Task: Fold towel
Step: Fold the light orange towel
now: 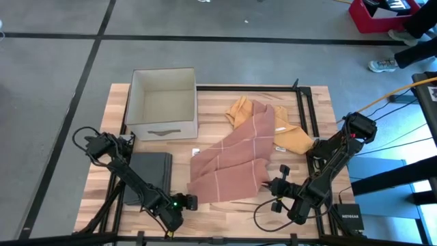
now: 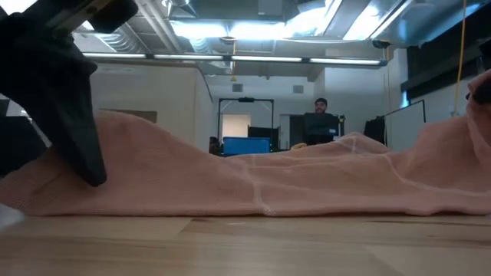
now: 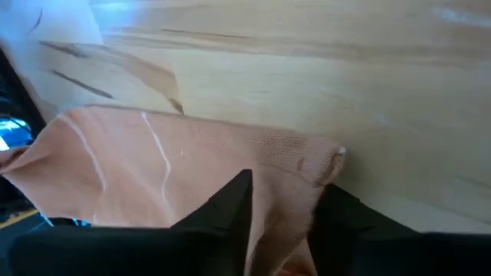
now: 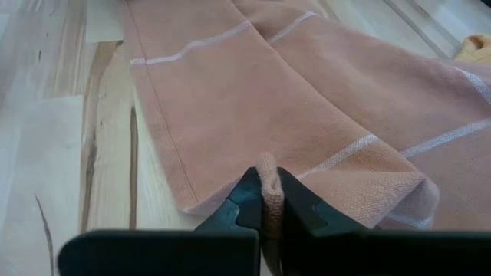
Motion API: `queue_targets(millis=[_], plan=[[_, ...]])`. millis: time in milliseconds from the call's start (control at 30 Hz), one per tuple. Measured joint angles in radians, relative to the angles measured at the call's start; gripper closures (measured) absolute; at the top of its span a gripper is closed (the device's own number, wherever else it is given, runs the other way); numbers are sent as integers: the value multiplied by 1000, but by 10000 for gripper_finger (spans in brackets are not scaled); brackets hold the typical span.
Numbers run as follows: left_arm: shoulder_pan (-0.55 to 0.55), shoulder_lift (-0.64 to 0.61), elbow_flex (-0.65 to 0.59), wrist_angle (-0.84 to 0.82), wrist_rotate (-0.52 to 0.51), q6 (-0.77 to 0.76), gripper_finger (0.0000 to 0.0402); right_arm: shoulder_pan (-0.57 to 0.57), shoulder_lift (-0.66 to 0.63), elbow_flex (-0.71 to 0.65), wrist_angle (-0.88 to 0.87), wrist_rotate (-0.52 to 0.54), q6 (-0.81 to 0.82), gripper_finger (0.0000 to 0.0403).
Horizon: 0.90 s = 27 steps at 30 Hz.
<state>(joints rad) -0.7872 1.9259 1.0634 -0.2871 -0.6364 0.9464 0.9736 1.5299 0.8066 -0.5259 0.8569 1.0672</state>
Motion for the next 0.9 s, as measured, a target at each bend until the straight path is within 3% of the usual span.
queue_targets(millis=[167,300,467,633,900], plan=[[0,0,0,38,-46,-28,377,0,0,0,0,-1,0,386],[1,-9,61,40,-269,-290,393,0,0,0,1,-3,0,391],[0,-99,161,42,-453,-395,399,0,-23,56,-80,24,0,390],[-4,-230,272,48,-560,-458,400,1,-70,262,-361,83,-68,392],[-5,-443,417,165,-556,-441,399,1,-82,772,-755,249,-300,392]])
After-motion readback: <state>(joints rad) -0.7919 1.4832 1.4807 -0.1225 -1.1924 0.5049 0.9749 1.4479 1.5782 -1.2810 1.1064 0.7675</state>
